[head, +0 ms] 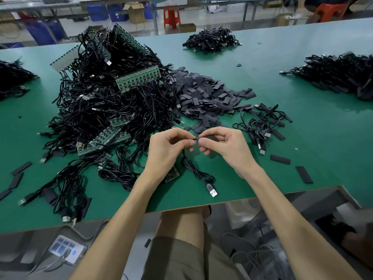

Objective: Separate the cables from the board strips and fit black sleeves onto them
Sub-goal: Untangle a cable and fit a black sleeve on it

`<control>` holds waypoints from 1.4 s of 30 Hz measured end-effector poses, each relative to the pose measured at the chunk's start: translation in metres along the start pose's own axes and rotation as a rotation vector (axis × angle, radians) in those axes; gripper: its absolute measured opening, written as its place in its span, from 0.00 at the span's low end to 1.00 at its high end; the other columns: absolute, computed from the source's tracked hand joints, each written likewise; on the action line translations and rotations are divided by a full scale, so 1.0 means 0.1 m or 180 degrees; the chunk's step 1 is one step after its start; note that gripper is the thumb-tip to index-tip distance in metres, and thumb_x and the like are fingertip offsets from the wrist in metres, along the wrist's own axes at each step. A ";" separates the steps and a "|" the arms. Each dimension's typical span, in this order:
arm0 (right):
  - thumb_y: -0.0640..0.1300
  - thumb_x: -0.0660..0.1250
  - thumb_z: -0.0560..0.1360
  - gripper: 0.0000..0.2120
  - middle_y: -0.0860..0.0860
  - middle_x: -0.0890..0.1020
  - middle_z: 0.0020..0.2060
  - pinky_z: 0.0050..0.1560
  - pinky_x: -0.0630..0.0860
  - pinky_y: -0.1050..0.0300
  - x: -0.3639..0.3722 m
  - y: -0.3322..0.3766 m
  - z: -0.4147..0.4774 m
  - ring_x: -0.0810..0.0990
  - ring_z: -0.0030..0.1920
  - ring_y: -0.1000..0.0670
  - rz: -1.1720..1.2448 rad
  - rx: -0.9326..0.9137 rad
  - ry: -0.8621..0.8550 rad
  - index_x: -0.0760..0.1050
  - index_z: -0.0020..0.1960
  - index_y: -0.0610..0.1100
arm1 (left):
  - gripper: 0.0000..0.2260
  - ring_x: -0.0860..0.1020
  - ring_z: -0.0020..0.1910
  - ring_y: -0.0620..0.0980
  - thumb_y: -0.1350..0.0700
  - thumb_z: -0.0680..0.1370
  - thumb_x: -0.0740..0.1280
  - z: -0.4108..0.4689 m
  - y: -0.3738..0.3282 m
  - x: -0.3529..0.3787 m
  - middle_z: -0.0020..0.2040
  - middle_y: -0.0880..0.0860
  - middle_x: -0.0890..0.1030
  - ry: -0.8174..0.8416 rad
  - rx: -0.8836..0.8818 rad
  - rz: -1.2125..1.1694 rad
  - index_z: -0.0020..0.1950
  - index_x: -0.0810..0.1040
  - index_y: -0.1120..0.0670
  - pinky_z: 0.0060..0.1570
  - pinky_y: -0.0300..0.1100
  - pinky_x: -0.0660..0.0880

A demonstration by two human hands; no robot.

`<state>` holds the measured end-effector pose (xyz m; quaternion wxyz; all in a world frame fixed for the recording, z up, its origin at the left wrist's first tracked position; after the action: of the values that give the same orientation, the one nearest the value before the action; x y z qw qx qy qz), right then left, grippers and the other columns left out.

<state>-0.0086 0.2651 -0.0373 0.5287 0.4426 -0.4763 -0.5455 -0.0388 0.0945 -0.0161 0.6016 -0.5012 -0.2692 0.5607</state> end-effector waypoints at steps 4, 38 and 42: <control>0.35 0.77 0.74 0.06 0.40 0.87 0.38 0.42 0.82 0.60 -0.03 0.01 -0.01 0.87 0.37 0.45 0.0101 -0.0053 -0.0008 0.84 0.51 0.39 | 0.03 0.84 0.36 0.55 0.62 0.75 0.76 -0.01 -0.02 0.02 0.37 0.52 0.85 -0.0038 0.0095 0.0087 0.46 0.87 0.55 0.40 0.47 0.81; 0.34 0.78 0.72 0.09 0.39 0.87 0.37 0.40 0.83 0.58 0.06 0.02 -0.02 0.86 0.35 0.44 -0.0049 -0.0021 0.0202 0.83 0.52 0.35 | 0.05 0.85 0.36 0.58 0.70 0.74 0.74 -0.02 -0.01 0.05 0.36 0.57 0.85 0.0051 -0.0174 -0.0157 0.47 0.83 0.63 0.38 0.42 0.81; 0.35 0.78 0.72 0.10 0.39 0.87 0.39 0.41 0.83 0.56 0.05 0.03 -0.02 0.87 0.36 0.43 -0.0038 -0.0044 0.0169 0.83 0.52 0.35 | 0.05 0.85 0.36 0.55 0.68 0.74 0.75 -0.03 -0.02 0.04 0.36 0.55 0.85 0.0041 -0.0126 -0.0078 0.47 0.83 0.62 0.39 0.43 0.81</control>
<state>-0.0060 0.2601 -0.0342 0.5410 0.4561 -0.4556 -0.5401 -0.0346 0.0974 -0.0158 0.6002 -0.5132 -0.2824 0.5447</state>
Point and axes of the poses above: each hand's wrist, its own z-axis towards the middle knuckle, its own x-axis out of the palm, y = z × x, the point moved 9 cm from there along z, towards the middle knuckle
